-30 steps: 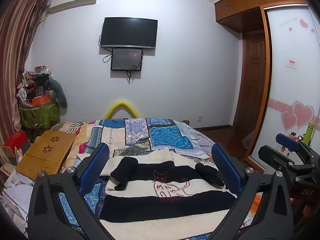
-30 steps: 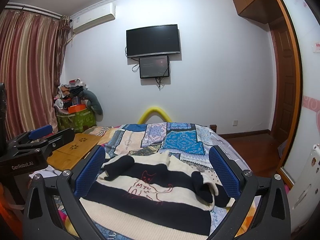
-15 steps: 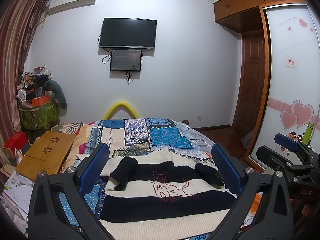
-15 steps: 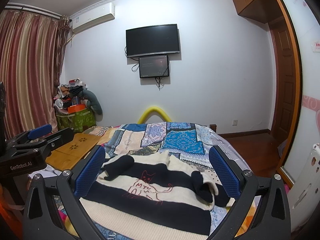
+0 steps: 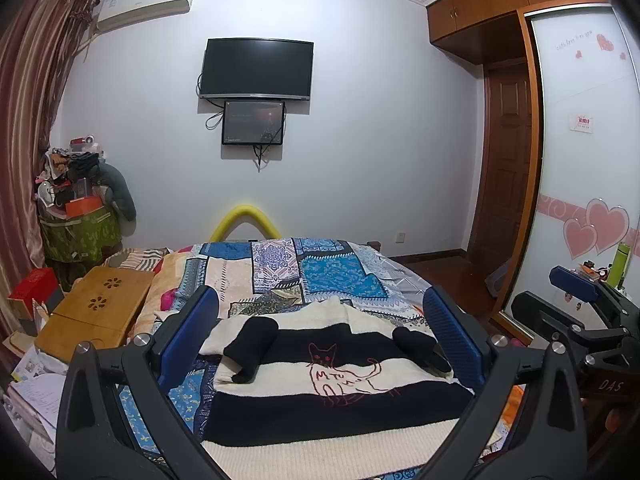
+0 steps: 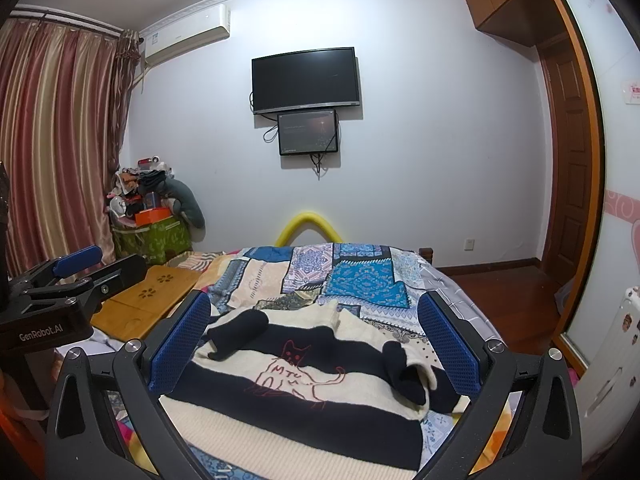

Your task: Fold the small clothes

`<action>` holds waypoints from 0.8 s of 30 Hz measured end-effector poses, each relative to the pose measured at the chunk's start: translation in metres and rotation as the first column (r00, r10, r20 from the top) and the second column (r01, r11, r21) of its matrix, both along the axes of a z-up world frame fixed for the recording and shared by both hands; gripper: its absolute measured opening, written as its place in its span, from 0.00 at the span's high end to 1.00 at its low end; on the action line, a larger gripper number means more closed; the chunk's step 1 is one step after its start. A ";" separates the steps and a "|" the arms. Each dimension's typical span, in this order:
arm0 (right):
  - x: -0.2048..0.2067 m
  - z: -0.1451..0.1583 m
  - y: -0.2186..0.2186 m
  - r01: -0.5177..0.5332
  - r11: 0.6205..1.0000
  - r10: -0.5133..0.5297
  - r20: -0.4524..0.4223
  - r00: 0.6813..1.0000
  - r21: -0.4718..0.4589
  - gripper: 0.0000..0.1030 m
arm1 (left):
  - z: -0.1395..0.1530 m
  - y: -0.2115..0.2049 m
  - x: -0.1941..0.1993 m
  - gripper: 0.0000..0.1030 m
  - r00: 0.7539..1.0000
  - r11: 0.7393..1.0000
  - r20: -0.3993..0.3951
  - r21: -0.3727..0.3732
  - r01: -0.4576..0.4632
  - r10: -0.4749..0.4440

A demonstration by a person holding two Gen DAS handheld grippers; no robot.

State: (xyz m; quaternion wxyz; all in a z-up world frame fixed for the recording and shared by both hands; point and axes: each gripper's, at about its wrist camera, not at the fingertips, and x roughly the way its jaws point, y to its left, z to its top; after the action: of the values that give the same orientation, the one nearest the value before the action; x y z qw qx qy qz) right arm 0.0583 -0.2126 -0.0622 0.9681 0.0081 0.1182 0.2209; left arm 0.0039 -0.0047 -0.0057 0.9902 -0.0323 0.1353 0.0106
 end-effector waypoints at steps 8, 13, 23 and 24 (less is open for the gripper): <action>0.000 0.000 0.000 0.000 1.000 0.000 -0.002 1.000 -0.001 0.00 | 0.001 -0.001 -0.001 0.00 1.000 1.000 0.000 -0.003 0.002 -0.002; 0.001 -0.001 0.000 -0.001 1.000 0.001 -0.002 1.000 -0.001 0.00 | 0.001 -0.001 -0.001 0.00 1.000 1.000 0.000 -0.003 0.001 -0.001; 0.004 -0.006 0.001 0.000 1.000 0.000 -0.021 1.000 -0.009 0.00 | 0.000 0.002 0.002 0.00 1.000 1.000 -0.005 -0.011 0.000 0.000; 0.005 -0.006 0.002 0.001 1.000 -0.001 -0.025 1.000 -0.009 0.00 | 0.000 0.002 0.002 0.00 1.000 1.000 -0.007 -0.012 -0.001 0.001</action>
State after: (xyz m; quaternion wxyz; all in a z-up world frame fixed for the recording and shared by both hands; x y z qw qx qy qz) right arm 0.0634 -0.2110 -0.0686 0.9667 0.0067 0.1311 0.2199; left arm 0.0062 -0.0023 -0.0059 0.9896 -0.0381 0.1386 0.0102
